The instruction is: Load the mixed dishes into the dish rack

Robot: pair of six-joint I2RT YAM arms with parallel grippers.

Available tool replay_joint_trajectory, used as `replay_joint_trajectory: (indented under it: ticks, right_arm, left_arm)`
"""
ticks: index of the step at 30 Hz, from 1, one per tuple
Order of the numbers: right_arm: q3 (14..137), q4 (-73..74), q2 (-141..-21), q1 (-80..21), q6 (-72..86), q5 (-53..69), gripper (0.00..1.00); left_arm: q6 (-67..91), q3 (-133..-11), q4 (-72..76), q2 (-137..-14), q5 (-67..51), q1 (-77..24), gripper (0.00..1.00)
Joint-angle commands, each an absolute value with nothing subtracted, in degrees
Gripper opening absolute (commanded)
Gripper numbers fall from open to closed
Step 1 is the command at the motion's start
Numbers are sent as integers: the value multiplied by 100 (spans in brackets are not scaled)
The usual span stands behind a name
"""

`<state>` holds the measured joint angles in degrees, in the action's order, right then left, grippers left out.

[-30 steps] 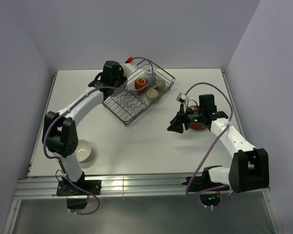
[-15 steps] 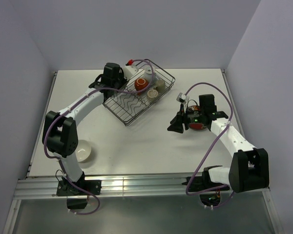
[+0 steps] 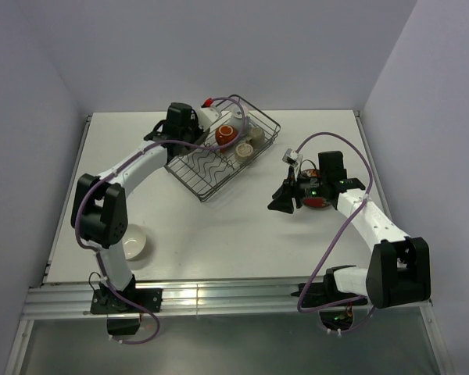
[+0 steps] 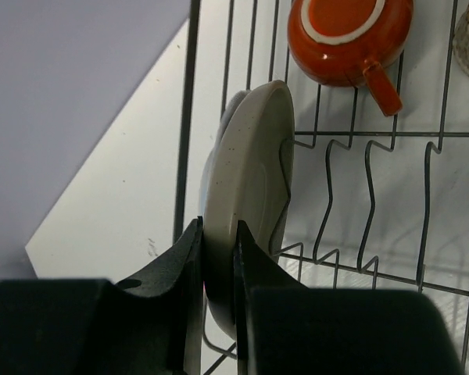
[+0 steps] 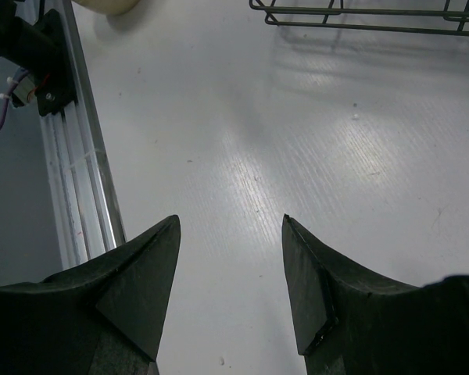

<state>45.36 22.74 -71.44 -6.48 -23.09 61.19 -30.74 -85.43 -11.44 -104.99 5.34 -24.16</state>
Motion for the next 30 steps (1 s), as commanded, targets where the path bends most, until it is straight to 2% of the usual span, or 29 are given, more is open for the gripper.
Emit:
replay_joint_trajectory:
  ticks: [1,10,14,15,18,23,30]
  right_arm:
    - [4562,2206,-7119,-563,-2399,6284,62]
    - [4561,2206,-7137,-527,-2408,6293,62]
    - [4553,2206,-7137,-527,-2408,6293,62]
    - [4561,2206,-7137,-527,-2408,6284,62]
    - [4562,2206,-7146,-527,-2417,6284,62]
    - [4561,2206,-7154,-536,-2417,6284,62]
    - [4570,2232,-7146,-527,-2443,6258,62]
  left_arm:
    - [-2988,-8763,-756,-10652,413,-2364,0]
    - [-2839,-8736,-668,-10854,562,-2364,1]
    - [-2734,-8719,-650,-10863,633,-2364,15]
    - [-2716,-8710,-642,-10855,650,-2364,24]
    - [-2646,-8692,-633,-10802,659,-2364,34]
    - [-2566,-8640,-624,-10653,677,-2364,41]
    - [-2435,-8613,-615,-10398,694,-2364,45]
